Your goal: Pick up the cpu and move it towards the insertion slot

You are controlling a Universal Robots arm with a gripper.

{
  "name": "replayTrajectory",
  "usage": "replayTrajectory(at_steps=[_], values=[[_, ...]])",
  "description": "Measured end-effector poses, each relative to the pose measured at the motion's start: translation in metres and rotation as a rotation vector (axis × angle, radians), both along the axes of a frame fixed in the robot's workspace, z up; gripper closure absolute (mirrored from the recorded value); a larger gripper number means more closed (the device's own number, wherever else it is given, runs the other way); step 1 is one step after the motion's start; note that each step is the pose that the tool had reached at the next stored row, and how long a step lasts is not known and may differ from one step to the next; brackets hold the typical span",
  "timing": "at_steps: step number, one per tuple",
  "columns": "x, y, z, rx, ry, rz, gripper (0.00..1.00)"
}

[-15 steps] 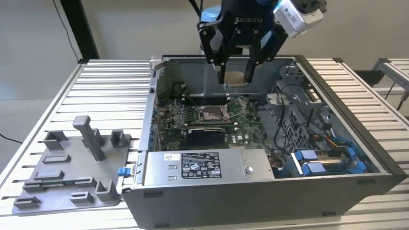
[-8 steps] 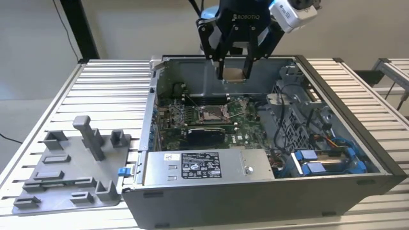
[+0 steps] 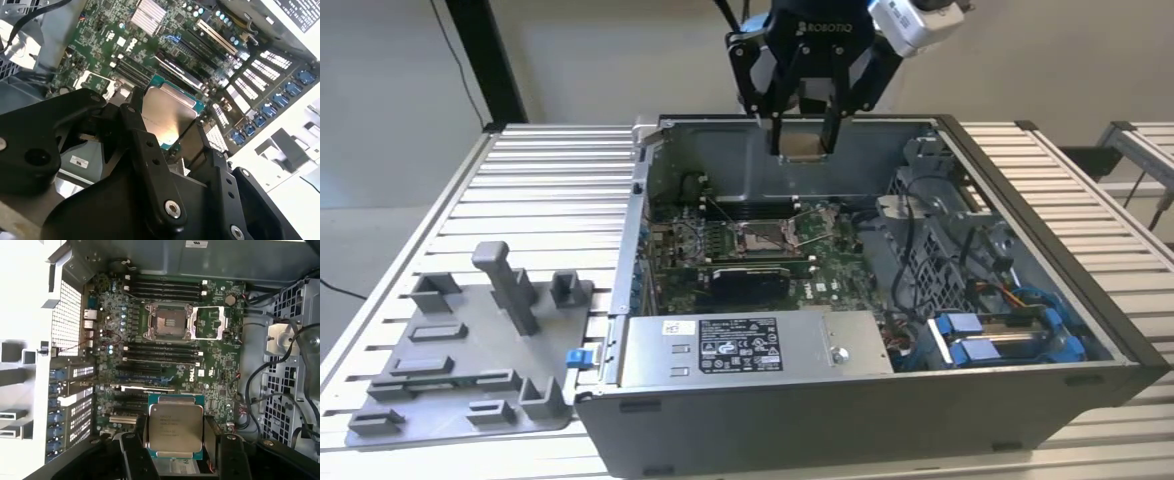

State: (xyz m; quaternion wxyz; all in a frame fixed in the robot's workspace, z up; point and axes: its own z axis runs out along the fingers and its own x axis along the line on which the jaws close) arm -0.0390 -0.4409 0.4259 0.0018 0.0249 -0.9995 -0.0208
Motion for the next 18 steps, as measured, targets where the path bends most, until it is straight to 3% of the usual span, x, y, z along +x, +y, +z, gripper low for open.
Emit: replayTrajectory(at_steps=[5, 18], values=[[-0.0075, 0.008, -0.0014, 0.0, -0.0023, -0.003, 1.0], [-0.0122, 0.0395, -0.0033, 0.0001, -0.0024, -0.005, 1.0]])
